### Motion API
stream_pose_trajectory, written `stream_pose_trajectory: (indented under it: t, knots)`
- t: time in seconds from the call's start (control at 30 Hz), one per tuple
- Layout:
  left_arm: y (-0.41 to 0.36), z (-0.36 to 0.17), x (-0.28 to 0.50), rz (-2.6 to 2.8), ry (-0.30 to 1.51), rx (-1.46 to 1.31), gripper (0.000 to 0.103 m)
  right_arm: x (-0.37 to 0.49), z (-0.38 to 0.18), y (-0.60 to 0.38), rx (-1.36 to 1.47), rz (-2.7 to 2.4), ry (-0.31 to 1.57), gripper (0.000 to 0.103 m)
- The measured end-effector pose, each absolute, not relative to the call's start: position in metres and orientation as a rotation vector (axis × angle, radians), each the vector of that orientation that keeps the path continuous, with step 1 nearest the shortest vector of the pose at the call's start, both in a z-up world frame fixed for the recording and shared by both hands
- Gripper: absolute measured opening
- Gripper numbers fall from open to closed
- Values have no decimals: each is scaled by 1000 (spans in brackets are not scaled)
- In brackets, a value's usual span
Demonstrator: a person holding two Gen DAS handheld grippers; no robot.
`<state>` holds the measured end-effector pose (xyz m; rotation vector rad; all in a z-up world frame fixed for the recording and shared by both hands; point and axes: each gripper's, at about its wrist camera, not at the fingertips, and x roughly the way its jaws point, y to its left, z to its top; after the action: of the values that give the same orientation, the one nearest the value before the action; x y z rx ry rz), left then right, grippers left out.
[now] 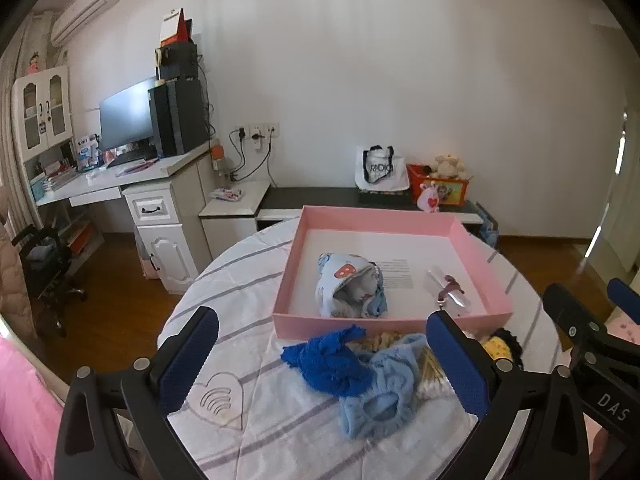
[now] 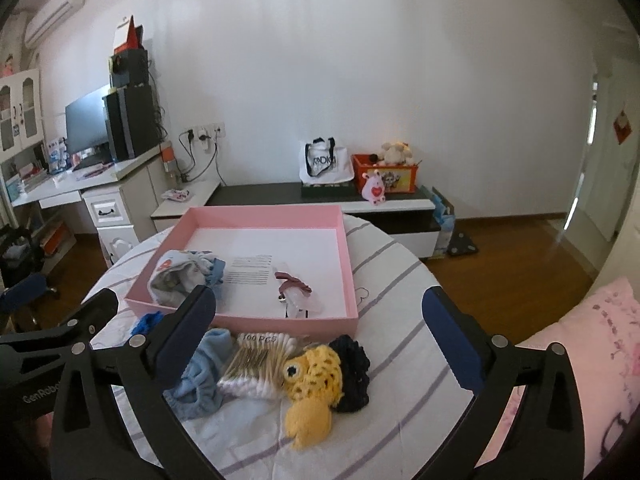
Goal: Organize soft objects
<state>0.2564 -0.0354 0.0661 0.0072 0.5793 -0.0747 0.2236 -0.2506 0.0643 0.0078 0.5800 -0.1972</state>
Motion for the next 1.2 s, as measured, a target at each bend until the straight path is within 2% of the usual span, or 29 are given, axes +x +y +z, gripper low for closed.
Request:
stream_pose_trajectory:
  t: [0.63,1.2]
  knots:
    - [-27,104,126,-49,390,-13,103,124,115,-221,-58,-190,401,103]
    - [-24,114,63,-70,224,-30,103,59,153,-216,-67,-191,222,103]
